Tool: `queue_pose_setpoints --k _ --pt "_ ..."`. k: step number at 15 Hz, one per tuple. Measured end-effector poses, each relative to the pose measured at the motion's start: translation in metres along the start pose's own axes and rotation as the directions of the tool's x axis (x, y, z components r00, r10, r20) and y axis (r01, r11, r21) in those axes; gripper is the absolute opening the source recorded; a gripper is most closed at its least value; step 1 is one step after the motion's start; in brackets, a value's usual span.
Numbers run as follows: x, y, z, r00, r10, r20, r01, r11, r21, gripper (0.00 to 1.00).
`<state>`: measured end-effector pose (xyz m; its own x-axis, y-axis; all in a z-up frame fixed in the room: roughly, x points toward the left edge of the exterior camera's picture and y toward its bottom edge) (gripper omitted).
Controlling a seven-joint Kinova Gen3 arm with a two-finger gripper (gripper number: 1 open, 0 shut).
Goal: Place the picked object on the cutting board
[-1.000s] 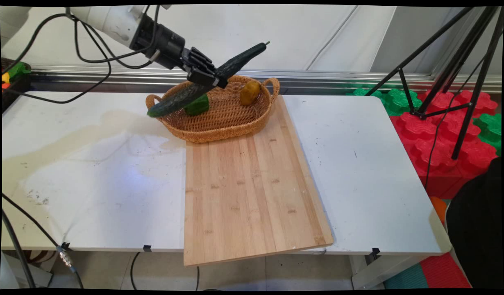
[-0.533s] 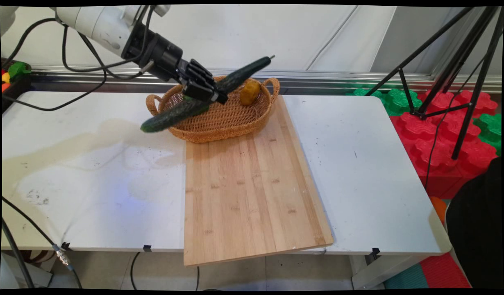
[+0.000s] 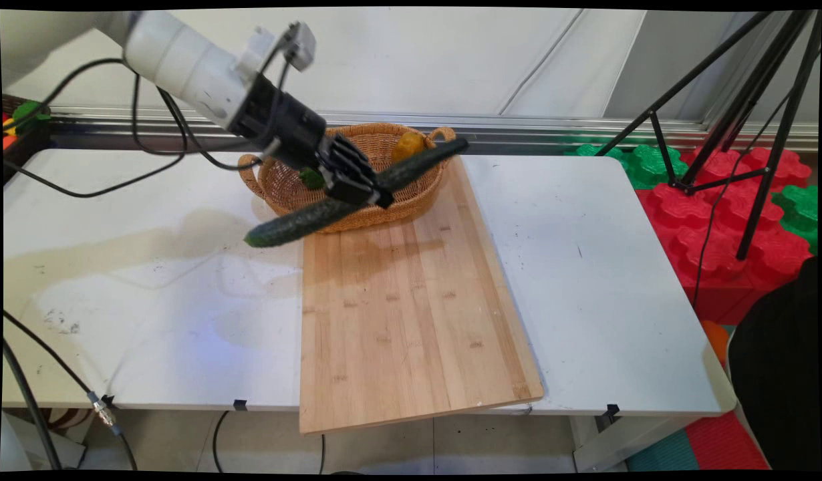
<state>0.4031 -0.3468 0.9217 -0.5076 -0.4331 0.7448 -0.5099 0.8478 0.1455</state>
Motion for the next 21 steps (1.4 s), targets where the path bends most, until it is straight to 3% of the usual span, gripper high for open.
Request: queue_pose_setpoints --k 7,16,21 --pt "-0.006 0.003 0.058 0.996 -0.004 0.086 0.001 1.000 0.028 0.00" --pt "-0.021 -0.009 0.131 0.976 -0.029 0.214 0.016 0.998 0.064 0.00" --pt "-0.028 -0.014 0.155 0.970 -0.043 0.240 0.024 0.996 0.082 0.00"
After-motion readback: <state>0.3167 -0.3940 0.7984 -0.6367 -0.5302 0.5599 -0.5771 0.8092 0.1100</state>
